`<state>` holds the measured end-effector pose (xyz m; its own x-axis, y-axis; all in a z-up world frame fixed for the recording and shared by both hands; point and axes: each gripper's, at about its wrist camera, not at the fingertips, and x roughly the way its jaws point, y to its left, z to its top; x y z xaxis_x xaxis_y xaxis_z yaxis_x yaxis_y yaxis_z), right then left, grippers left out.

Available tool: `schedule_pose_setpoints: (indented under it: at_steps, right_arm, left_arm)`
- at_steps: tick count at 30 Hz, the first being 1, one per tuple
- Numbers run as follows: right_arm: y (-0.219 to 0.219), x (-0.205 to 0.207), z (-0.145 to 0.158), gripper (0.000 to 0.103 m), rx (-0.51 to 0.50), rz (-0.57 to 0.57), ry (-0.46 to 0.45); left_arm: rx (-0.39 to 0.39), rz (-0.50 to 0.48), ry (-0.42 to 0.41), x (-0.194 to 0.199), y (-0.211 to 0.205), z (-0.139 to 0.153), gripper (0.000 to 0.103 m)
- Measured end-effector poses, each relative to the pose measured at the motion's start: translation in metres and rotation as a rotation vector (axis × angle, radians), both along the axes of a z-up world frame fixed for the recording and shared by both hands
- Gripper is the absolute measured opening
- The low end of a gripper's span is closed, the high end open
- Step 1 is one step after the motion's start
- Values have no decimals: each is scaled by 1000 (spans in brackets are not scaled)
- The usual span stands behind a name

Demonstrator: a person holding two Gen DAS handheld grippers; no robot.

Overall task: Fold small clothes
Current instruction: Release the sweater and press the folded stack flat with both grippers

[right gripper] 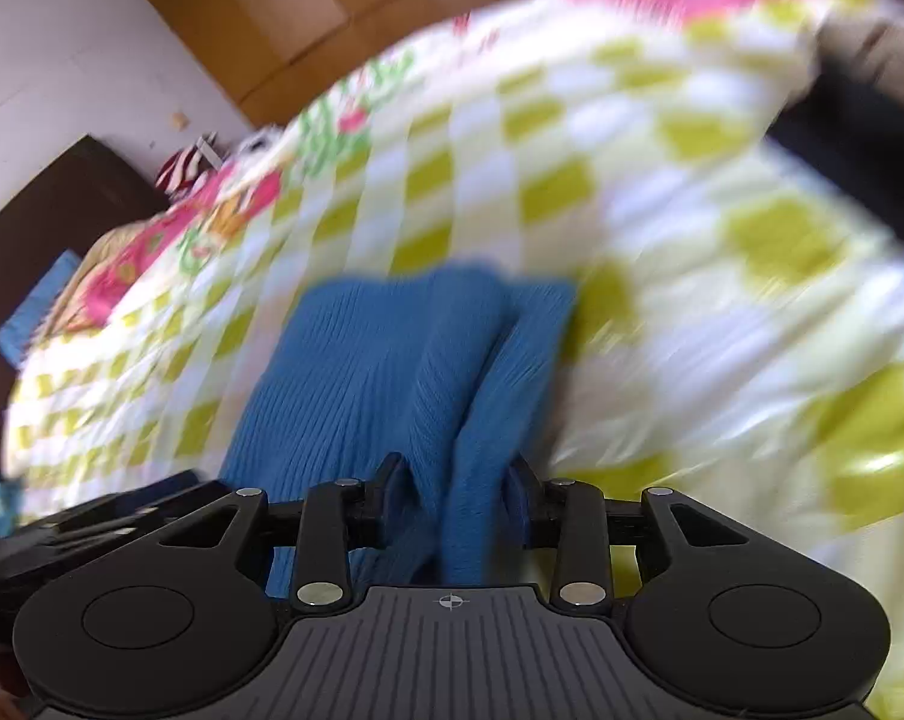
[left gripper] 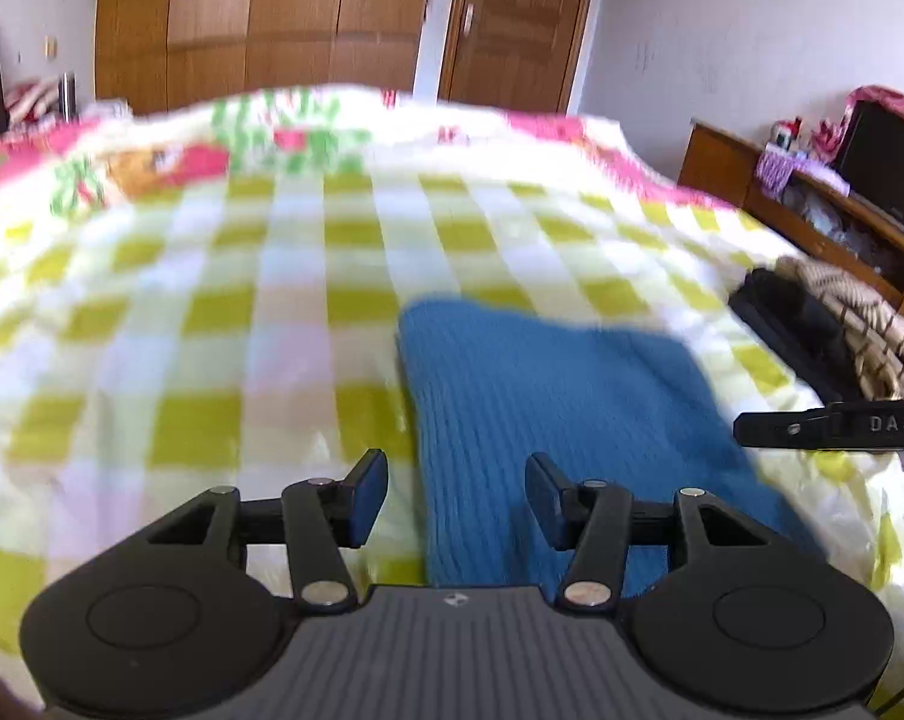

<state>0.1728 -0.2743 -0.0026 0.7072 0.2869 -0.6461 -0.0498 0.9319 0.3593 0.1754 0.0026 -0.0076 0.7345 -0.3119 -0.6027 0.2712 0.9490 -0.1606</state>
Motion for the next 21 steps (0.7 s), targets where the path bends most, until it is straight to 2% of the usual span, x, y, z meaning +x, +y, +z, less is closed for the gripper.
schedule_pose_setpoints:
  at_steps: [2,5,8,11,13,16,18,21]
  right_arm:
    - [7,-4,16,35,-56,-9,-71]
    - [25,1,23,34,-21,60,-117]
    - [43,0,8,33,-14,105,-60]
    - [51,-20,-15,31,-32,117,28]
    - [50,-35,-14,31,-28,116,25]
    - [42,-51,6,33,-9,119,-25]
    - [41,-57,15,33,-54,155,-63]
    - [52,-72,21,33,-237,261,-129]
  left_arm:
    - [3,-4,-31,5,-5,7,65]
    - [51,-32,-52,9,-19,4,65]
    - [74,-80,-20,3,-26,-9,65]
    - [119,-81,22,-7,-24,-27,66]
    - [89,-70,54,-12,-17,-31,66]
    - [76,-71,34,-25,-6,-24,65]
    - [93,-100,15,-37,0,-18,65]
    - [116,-142,11,-53,10,-16,65]
